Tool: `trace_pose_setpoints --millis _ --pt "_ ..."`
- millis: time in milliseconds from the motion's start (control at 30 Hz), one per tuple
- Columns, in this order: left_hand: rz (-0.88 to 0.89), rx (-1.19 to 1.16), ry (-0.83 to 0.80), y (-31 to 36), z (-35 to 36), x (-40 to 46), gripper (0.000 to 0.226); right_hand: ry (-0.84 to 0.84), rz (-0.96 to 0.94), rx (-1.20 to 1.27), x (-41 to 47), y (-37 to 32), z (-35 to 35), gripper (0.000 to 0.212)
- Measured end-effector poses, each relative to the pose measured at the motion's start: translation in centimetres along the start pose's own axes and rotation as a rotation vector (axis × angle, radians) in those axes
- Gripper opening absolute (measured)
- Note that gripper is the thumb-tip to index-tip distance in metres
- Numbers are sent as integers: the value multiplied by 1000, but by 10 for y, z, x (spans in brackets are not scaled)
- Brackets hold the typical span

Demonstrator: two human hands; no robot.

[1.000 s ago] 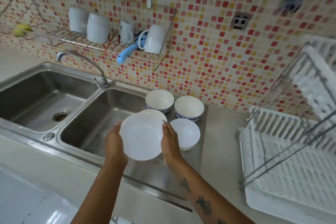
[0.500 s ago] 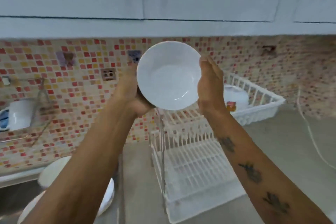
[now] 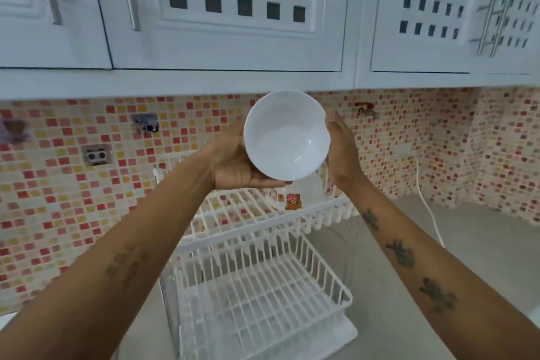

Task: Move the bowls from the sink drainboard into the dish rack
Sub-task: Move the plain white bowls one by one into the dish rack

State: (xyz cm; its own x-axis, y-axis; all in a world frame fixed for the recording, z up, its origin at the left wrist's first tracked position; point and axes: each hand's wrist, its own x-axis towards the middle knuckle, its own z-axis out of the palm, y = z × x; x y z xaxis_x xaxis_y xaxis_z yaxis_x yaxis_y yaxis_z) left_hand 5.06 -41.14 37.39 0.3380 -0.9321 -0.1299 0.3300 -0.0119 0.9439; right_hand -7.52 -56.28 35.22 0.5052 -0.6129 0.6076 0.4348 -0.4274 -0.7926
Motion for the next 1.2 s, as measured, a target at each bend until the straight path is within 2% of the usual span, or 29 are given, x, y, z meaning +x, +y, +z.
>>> trace_pose_setpoints --millis 100,300,500,633,800,1033,1200 --pt "167 139 182 3 3 18 52 -43 8 -64 22 6 -12 44" --pt "390 674 451 -12 11 58 65 -73 77 -257 39 32 -11 59" --pt "512 968 505 -25 3 89 75 -81 163 -338 37 73 -22 56" --pt "537 966 524 -43 -4 100 74 -90 239 -323 43 83 -22 48" --pt "558 1066 561 -52 -8 104 78 -116 321 -360 46 92 -20 51" --pt "481 1232 558 -58 -3 106 82 -164 427 -389 47 94 -21 63" --pt "435 1261 525 -63 -5 109 82 -227 488 -404 49 99 -21 55"
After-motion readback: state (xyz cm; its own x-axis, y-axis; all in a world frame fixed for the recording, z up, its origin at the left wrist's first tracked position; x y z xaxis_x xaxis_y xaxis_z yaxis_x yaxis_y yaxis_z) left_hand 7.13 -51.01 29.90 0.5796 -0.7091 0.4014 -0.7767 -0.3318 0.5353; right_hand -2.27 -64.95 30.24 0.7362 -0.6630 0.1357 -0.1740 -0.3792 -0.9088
